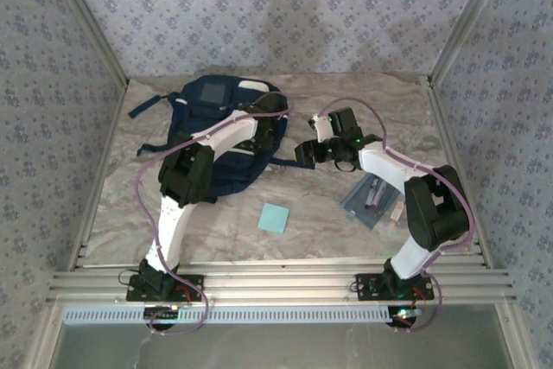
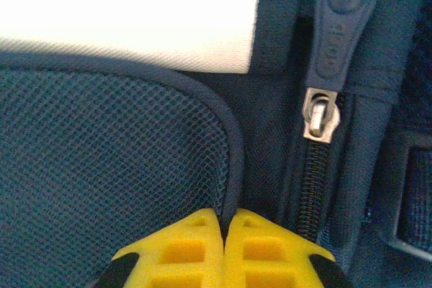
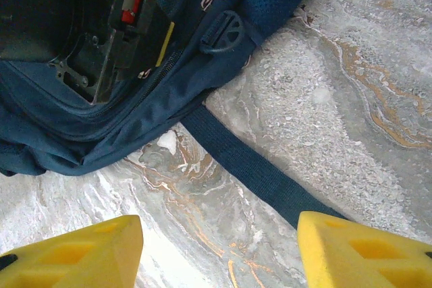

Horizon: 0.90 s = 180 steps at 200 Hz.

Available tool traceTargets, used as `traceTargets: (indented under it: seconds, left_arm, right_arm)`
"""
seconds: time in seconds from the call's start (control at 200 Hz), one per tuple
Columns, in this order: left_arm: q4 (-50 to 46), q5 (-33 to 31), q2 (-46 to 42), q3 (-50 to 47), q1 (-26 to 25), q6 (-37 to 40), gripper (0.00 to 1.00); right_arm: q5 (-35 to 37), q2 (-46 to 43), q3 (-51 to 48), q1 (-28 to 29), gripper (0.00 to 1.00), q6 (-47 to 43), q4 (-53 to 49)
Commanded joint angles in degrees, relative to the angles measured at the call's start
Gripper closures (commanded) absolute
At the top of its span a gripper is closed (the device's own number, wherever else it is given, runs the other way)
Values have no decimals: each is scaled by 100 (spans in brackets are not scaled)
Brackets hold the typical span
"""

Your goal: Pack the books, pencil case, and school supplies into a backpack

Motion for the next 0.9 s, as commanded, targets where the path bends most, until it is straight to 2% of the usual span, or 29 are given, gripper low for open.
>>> traceTargets:
  seconds: [0.0, 0.155, 0.415, 0.615, 0.894]
  left_arm:
    - [-206, -42, 343, -375, 165, -26, 100]
    - [-173, 50, -94, -318, 173, 59, 100]
    - [-473, 563, -1064, 197, 177, 294, 100]
    - [-710, 706, -1239, 608, 183, 406, 100]
    - [-992, 1062, -1401, 1108, 276, 509, 100]
  right_arm:
    - [93, -165, 86, 24, 36, 34, -174]
    - [92, -201, 42, 22, 37, 43, -159]
    - [-47, -110, 63, 5, 37, -197, -30]
    - [-286, 117, 203, -31, 37, -573, 21]
    - [-760, 547, 198, -33, 37, -1322, 603]
